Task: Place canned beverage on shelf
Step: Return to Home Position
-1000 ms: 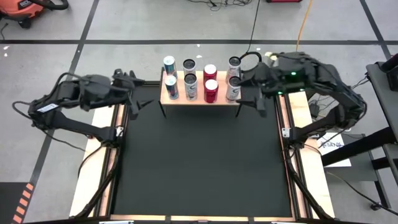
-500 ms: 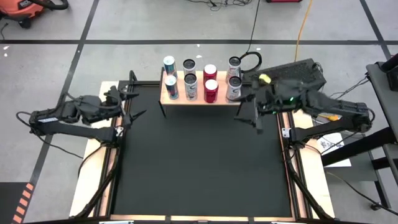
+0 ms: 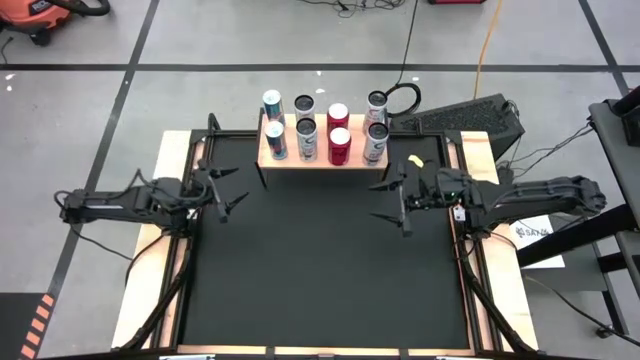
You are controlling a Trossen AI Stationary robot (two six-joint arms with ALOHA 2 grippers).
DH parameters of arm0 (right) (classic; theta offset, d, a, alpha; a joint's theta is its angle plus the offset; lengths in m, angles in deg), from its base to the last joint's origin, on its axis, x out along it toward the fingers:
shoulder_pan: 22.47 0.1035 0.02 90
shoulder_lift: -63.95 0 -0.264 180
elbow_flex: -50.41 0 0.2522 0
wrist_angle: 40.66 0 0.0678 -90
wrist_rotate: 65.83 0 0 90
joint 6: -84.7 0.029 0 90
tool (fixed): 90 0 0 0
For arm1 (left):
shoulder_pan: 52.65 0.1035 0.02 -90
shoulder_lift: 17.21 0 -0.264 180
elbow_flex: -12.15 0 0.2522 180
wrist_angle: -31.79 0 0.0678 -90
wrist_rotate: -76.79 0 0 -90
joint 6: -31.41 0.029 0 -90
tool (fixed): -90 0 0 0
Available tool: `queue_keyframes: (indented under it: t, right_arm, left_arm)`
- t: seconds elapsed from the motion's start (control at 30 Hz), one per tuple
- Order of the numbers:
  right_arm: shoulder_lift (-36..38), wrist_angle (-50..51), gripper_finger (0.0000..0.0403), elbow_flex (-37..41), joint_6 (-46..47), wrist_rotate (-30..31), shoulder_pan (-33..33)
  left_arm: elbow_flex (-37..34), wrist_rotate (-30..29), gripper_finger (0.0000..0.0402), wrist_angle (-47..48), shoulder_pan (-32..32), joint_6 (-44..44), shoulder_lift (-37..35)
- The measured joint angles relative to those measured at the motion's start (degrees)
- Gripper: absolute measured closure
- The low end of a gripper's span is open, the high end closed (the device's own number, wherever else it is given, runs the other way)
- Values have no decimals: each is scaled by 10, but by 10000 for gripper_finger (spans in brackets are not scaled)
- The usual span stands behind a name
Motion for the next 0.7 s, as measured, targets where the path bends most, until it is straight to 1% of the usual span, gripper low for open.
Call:
queue_keyframes:
  t: [0.17, 0.3, 0.4, 0.47, 0.6, 0.7]
  right_arm:
    - [0, -82, 96, 64, 1, -1, 0]
    - [0, -107, 96, 97, 10, -1, 0]
    - [0, -144, 96, 130, 23, -1, 0]
    - [0, -189, 96, 160, 29, -1, 0]
    - [1, -311, 96, 220, 31, -1, 0]
    - [0, -373, 96, 258, 31, -1, 0]
  left_arm:
    - [-67, 0, 21, -38, 0, 0, -30]
    - [-95, -2, 21, -48, 0, 0, -54]
    - [-115, -7, 21, -48, 0, 1, -72]
    - [-132, -8, 21, -64, 0, 1, -85]
    - [-156, -9, 21, -73, 0, 1, -109]
    - [-170, -15, 21, -91, 0, 5, -124]
